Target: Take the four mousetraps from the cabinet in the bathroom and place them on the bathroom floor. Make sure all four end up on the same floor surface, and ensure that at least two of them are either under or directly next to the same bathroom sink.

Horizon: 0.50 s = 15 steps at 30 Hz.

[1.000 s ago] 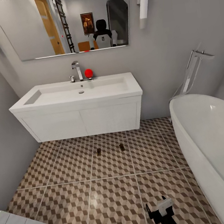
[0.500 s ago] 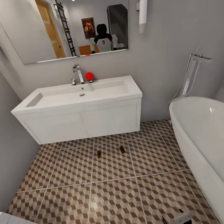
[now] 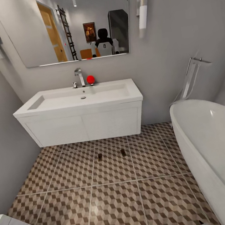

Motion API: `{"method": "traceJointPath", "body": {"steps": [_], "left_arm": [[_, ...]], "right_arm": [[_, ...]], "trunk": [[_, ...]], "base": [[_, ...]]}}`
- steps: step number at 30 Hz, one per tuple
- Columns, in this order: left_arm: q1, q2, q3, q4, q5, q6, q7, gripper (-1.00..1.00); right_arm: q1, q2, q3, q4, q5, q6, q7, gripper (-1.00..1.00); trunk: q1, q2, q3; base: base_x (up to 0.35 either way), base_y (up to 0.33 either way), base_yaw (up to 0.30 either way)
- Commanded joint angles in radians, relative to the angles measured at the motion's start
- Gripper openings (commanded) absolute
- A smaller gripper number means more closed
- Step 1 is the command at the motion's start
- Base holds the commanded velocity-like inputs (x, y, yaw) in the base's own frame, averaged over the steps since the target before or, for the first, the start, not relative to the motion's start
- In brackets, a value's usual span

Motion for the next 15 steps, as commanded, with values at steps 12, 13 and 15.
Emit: {"method": "traceJointPath", "body": {"steps": [12,13,15], "left_arm": [[0.038,0.002,-0.009,0.004,0.004,-0.009,0.003,1.0],[0.05,0.003,-0.009,0.004,0.004,-0.01,0.003,1.0],[0.067,0.004,-0.009,0.004,0.004,-0.013,0.002,1.0]], "right_arm": [[0.001,0.029,0.009,0.0,-0.014,0.0,0.046,1.0],[0.001,0.03,0.009,0.0,-0.014,0.0,0.052,1.0],[0.001,0.031,0.009,0.0,-0.014,0.0,0.058,1.0]], "trunk": [[0.0,0.0,0.018],[0.0,0.0,0.02],[0.0,0.0,0.023]], "base": [[0.0,0.0,0.0],[0.0,0.0,0.0],[0.0,0.0,0.0]]}}
